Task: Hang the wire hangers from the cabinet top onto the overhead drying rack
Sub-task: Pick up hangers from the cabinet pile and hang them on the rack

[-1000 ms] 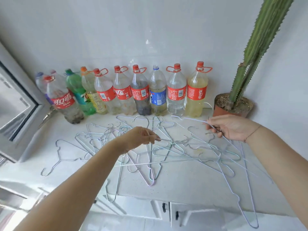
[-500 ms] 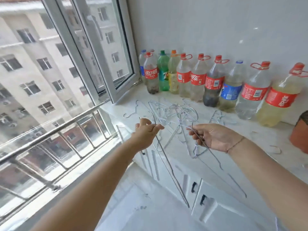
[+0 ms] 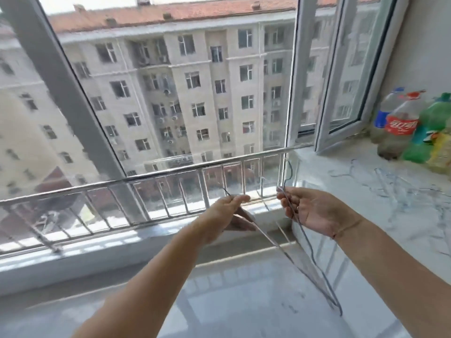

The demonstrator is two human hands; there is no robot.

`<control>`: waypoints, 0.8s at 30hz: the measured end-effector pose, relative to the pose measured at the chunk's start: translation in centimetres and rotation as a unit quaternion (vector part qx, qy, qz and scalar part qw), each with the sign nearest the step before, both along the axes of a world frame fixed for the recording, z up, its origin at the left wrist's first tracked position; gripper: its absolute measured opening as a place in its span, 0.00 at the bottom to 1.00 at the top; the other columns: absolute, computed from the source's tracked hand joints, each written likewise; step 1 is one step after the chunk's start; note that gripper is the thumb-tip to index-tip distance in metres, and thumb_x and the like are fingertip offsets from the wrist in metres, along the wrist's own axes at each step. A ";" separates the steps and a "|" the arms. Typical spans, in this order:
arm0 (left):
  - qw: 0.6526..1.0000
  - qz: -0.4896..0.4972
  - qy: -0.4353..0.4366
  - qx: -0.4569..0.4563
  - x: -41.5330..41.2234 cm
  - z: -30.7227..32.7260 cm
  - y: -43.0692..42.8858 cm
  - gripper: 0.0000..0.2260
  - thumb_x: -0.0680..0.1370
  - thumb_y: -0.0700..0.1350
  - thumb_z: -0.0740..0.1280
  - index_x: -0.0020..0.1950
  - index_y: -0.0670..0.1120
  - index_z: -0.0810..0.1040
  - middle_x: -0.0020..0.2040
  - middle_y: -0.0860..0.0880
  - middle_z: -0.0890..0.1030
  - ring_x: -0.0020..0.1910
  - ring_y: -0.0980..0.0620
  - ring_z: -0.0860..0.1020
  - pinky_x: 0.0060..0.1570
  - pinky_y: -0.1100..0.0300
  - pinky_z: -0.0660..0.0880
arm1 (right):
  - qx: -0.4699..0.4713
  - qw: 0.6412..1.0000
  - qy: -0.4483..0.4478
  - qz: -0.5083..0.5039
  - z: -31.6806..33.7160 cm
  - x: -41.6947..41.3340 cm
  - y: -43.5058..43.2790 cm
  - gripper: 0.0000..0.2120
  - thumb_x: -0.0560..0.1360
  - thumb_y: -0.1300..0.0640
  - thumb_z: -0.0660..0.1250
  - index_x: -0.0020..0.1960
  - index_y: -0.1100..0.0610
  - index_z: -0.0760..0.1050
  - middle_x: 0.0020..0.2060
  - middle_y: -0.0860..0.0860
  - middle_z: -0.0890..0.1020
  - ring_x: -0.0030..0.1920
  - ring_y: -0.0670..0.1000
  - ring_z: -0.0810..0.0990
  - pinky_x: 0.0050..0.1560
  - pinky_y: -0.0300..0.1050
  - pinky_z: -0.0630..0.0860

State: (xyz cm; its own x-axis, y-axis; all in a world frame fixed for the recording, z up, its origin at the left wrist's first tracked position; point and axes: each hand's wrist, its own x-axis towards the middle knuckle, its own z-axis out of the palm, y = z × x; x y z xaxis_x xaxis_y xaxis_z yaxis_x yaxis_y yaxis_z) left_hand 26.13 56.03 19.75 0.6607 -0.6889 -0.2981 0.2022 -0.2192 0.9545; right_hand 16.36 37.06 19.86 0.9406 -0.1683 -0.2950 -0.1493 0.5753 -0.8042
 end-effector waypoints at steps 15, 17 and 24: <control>0.956 0.290 -0.018 -0.030 6.8 6.6 38.1 0.13 0.78 0.35 0.63 0.61 0.33 0.68 0.44 0.42 0.82 0.35 0.52 0.78 0.36 0.61 0.78 | 0.101 0.973 -0.063 0.198 6.4 16.4 39.4 0.23 0.56 0.62 0.76 0.49 0.64 0.76 0.38 0.55 0.82 0.34 0.48 0.82 0.34 0.39 0.80; 0.945 0.326 -0.001 -0.033 7.7 7.6 42.0 0.06 0.78 0.35 0.63 0.52 0.34 0.76 0.48 0.41 0.83 0.34 0.54 0.77 0.36 0.63 0.76 | 0.095 0.966 -0.077 0.229 7.6 17.8 43.1 0.20 0.56 0.63 0.76 0.47 0.65 0.76 0.37 0.55 0.81 0.34 0.49 0.81 0.33 0.39 0.80; 0.897 0.432 -0.006 -0.096 12.1 11.8 52.4 0.06 0.79 0.37 0.61 0.47 0.38 0.77 0.46 0.42 0.82 0.30 0.55 0.73 0.26 0.65 0.69 | 0.104 0.937 -0.134 0.304 13.4 23.1 52.7 0.11 0.69 0.67 0.63 0.51 0.66 0.72 0.39 0.58 0.78 0.38 0.51 0.77 0.35 0.39 0.80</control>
State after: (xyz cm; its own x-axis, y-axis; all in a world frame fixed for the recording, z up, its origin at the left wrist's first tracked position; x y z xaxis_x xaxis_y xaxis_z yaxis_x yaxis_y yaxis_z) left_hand 38.22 108.46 31.57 0.9752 0.0430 -0.2172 0.2060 0.1828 0.9613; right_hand 39.48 89.78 33.21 0.8890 0.4579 -0.0015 -0.3094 0.5982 -0.7392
